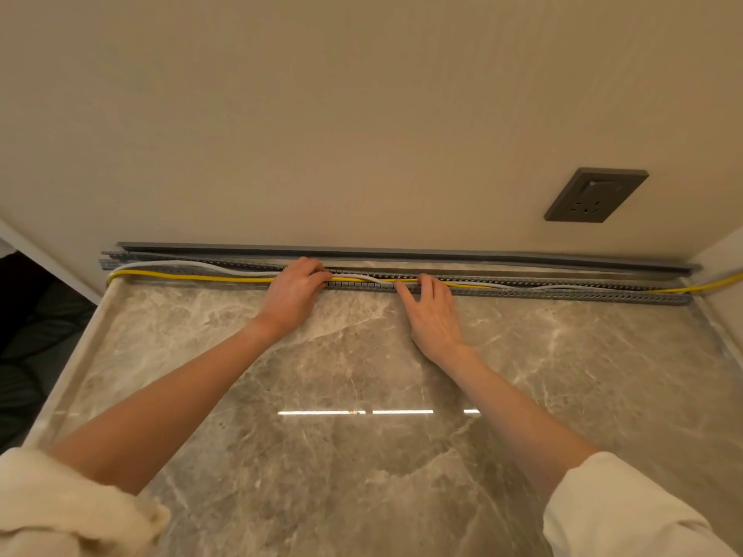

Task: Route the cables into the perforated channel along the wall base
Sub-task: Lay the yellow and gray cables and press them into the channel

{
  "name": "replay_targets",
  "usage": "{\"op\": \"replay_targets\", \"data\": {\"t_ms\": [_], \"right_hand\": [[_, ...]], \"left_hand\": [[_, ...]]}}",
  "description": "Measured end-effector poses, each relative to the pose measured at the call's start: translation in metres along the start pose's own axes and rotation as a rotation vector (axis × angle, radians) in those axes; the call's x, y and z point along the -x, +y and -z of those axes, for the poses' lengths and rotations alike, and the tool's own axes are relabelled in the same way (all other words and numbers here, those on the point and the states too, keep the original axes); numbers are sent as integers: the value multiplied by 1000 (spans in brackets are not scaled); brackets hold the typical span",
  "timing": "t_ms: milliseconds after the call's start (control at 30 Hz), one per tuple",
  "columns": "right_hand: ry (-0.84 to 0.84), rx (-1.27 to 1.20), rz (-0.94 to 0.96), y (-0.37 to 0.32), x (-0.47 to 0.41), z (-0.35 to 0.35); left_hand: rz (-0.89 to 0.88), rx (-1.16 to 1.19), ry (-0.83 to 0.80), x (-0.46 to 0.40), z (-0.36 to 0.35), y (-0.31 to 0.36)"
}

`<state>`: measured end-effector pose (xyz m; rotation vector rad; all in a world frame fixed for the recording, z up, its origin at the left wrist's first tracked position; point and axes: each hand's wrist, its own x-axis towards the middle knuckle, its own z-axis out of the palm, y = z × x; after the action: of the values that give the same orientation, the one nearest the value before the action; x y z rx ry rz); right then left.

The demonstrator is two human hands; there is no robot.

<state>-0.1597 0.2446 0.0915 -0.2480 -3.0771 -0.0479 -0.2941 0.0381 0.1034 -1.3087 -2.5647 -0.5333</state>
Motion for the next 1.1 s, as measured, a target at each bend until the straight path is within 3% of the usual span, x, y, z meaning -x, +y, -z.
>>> {"op": "replay_targets", "data": {"t_ms": [167,400,733,900,1100], "right_hand": [[-39,8,-60,-9,-6,3],[49,-28,-153,-38,-11,4],[98,-234,323,-110,-57,5],[125,-249,454,-138,-80,3],[183,-341,514,-167,-98,3]], "left_hand": [[40,-47,-45,4,-4,0],[153,134,82,19,0,-22],[327,-36,47,60,60,-102],[427,-146,54,83,88,-143],[709,-173,78,111,101,-178]]}}
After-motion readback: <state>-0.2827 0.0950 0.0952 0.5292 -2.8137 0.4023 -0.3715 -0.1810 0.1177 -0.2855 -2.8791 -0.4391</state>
